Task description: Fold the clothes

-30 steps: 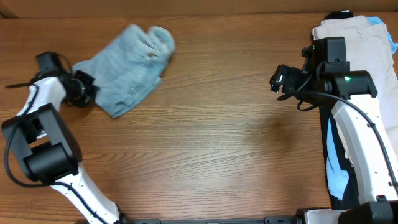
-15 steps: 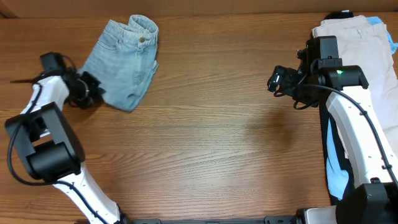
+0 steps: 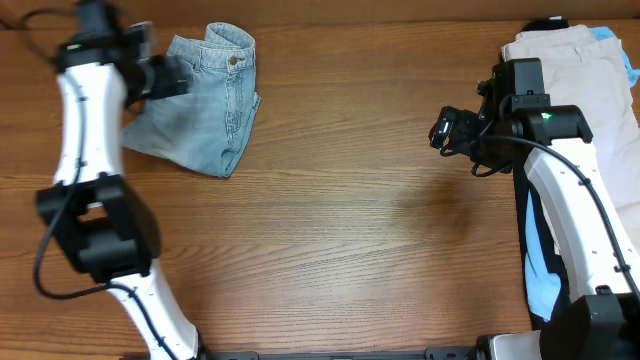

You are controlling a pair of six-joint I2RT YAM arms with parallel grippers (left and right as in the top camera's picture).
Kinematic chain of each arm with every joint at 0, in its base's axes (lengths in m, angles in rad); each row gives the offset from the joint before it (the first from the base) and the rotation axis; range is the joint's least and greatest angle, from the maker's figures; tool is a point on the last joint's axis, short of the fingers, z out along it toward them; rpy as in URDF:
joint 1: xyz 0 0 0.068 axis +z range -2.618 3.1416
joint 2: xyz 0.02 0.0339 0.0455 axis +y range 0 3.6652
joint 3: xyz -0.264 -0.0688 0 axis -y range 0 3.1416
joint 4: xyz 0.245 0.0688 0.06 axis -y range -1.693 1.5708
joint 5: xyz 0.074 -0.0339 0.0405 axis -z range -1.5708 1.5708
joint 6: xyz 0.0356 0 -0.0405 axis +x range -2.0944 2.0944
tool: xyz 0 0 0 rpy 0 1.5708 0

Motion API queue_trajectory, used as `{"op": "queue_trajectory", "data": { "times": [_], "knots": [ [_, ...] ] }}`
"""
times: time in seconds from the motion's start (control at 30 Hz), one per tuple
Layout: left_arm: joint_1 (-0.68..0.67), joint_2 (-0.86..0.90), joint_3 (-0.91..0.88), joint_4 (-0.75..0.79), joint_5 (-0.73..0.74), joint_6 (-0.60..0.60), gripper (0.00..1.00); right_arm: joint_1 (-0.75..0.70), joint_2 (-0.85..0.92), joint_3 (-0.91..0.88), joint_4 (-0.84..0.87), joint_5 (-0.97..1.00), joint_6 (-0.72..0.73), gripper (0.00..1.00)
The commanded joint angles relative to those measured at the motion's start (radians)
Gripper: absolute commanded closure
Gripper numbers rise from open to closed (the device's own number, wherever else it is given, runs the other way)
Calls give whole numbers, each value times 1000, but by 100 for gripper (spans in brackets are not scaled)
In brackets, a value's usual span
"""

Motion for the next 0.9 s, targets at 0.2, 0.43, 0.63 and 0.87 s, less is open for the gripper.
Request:
{"op": "queue_trajectory", "data": {
  "times": [0.2,0.43,0.63,0.87],
  "knots": [
    [-172,219,-11,84,-170,204,0,3,-3,2,-5,0,-3,0],
    [-142,290,-11,129,-177,204,0,3,-3,2,-4,-1,-2,0],
    [-22,293,-11,204,-176,206,0,3,-3,1,-5,-2,1,0],
    [136,294,-11,290,-55,268,0,3,-3,2,-5,-1,1,0]
  ]
}}
